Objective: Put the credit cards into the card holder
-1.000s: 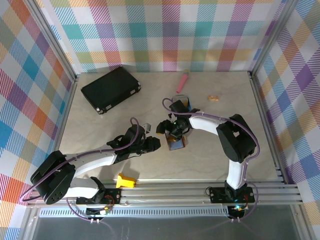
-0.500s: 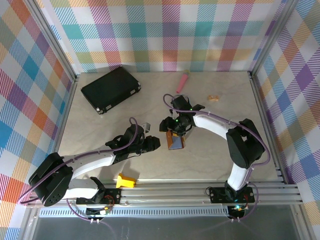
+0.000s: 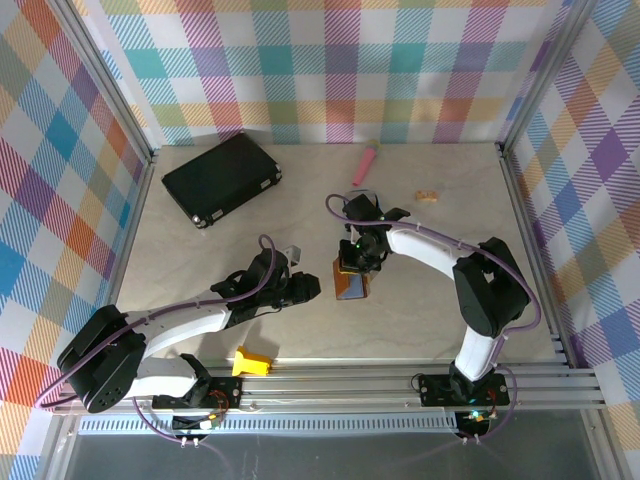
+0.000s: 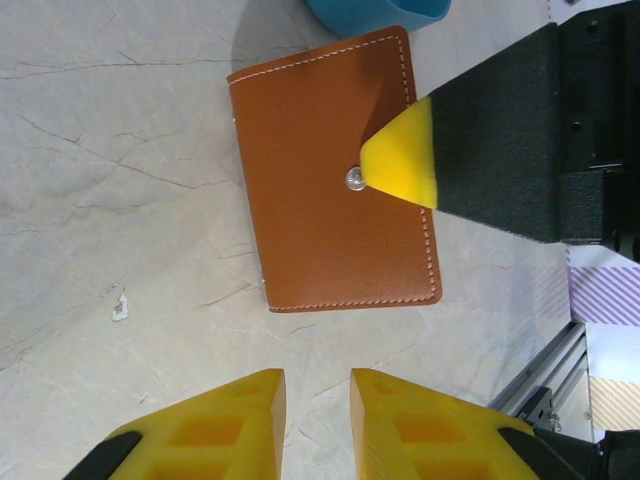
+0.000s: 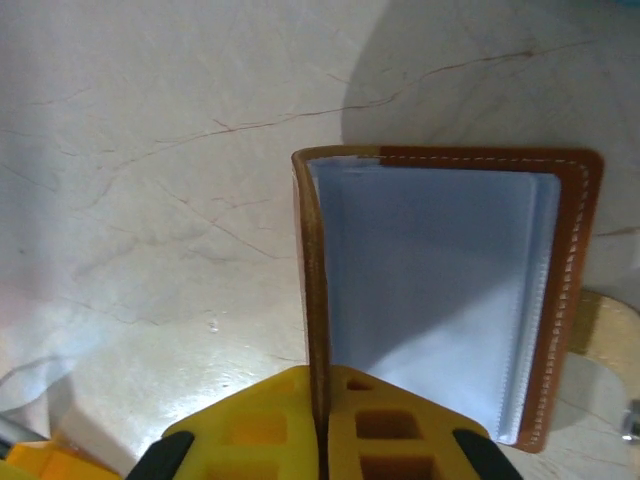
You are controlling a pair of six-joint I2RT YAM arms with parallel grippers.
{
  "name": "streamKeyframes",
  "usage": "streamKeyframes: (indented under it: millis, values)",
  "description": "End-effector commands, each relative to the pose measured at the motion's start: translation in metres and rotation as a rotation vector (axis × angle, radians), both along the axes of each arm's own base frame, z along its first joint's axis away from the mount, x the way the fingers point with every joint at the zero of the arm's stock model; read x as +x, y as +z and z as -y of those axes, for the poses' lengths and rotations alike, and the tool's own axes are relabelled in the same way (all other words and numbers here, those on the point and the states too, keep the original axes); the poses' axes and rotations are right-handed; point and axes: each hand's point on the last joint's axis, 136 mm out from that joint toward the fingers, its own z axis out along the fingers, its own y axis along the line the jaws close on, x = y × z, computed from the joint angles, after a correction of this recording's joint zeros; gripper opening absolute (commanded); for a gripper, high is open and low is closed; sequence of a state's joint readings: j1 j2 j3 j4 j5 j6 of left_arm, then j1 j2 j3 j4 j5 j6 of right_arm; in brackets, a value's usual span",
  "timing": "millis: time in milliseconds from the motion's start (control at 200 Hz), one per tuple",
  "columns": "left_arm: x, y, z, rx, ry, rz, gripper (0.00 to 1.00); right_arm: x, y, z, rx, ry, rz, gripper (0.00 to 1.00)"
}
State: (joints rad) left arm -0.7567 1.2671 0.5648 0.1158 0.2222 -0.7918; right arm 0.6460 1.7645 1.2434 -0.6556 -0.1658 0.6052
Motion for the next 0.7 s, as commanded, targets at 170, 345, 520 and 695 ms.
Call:
streamKeyframes:
  millis: [170,345,520,695]
  values:
    - [0.001,0.002,-0.002,0.055,-0.036,0.012,0.24,-0.006,0.024,0.055,-0.237,0.007,0.080,0.00]
    - [0.000,-0.001,0.001,0.052,-0.049,0.004,0.24,-0.012,0.027,0.080,-0.341,-0.012,0.086,0.00]
    - [0.001,-0.003,0.002,0.053,-0.050,-0.001,0.24,-0.009,0.022,0.077,-0.348,-0.045,0.060,0.00]
    - [0.001,-0.001,0.001,0.052,-0.047,0.005,0.24,-0.008,0.015,0.068,-0.349,-0.056,0.028,0.05]
